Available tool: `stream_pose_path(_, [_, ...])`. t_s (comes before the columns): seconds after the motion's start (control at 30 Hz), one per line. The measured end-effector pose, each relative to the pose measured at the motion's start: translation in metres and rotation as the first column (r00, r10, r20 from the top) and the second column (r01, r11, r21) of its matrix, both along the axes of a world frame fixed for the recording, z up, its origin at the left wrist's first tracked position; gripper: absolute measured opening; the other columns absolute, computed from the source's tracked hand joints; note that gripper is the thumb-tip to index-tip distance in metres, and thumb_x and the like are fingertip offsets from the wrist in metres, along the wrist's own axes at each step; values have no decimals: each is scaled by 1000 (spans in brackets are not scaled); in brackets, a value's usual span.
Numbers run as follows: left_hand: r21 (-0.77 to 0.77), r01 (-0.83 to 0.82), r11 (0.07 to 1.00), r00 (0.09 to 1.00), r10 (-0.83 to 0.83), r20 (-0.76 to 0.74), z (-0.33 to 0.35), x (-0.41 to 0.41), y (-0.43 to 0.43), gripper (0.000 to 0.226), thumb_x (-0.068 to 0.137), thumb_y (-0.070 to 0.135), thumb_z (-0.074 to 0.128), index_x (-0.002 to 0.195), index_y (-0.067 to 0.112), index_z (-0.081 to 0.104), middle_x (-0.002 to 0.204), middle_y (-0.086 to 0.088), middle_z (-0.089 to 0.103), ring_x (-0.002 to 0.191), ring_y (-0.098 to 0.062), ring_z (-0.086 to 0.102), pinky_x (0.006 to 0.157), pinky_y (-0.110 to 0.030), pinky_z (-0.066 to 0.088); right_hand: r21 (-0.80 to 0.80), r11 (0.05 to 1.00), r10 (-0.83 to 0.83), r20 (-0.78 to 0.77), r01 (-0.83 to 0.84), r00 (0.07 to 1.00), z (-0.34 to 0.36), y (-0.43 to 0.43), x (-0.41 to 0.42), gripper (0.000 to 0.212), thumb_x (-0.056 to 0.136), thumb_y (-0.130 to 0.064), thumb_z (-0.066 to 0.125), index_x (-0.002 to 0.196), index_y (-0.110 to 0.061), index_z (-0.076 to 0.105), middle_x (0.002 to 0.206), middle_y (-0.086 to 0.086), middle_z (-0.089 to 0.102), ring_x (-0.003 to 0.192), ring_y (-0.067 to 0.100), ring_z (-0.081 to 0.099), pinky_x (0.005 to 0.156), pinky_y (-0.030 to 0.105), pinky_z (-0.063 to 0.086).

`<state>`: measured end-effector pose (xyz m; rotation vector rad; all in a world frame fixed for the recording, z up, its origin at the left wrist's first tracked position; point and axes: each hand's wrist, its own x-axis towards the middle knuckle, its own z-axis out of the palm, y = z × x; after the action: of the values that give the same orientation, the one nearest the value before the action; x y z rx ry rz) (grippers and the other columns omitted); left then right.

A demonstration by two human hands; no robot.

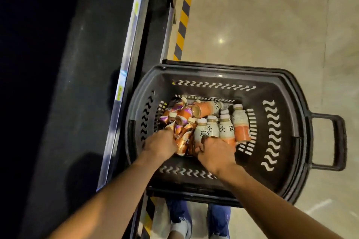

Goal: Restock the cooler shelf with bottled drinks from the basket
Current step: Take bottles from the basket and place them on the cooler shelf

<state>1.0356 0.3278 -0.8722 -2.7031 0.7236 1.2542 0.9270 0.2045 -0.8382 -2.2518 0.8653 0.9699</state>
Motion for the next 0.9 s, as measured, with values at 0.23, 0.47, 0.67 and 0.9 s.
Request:
stream_pose_path(0.23, [25,-368,929,929,369,-9,-116,-1,-2,77,91,42,60,152,13,22,145,-16,41,128,-33,49,96,-45,49,83,828,-550,-68,554,832,-120,11,-10,69,88,-47,64,141,-15,34,140,14,45,127,31,46,105,48,43])
stream_pose_path(0.47, [18,-679,734,728,677,-105,-173,-1,-3,66,88,37,68,139,9,38,136,-15,51,122,-34,54,91,-43,49,8,746,-666,7,666,746,-169,22,0,100,74,-64,73,147,-14,25,145,16,34,134,34,36,109,47,40])
stream_pose_path(0.67, [-34,-735,677,678,733,-58,-186,-4,-4,62,84,43,71,131,11,45,128,-13,58,117,-35,58,89,-46,51,-51,728,-676,112,684,728,-186,27,-3,93,72,-61,76,140,-16,30,137,12,40,127,31,40,101,48,44])
stream_pose_path(0.9, [24,-684,729,726,684,-72,-127,-12,-7,60,83,42,72,130,16,45,128,-11,56,118,-34,57,86,-42,49,127,637,-759,-69,760,647,-142,8,-11,103,54,-63,78,135,-11,44,136,7,45,124,28,47,102,48,47])
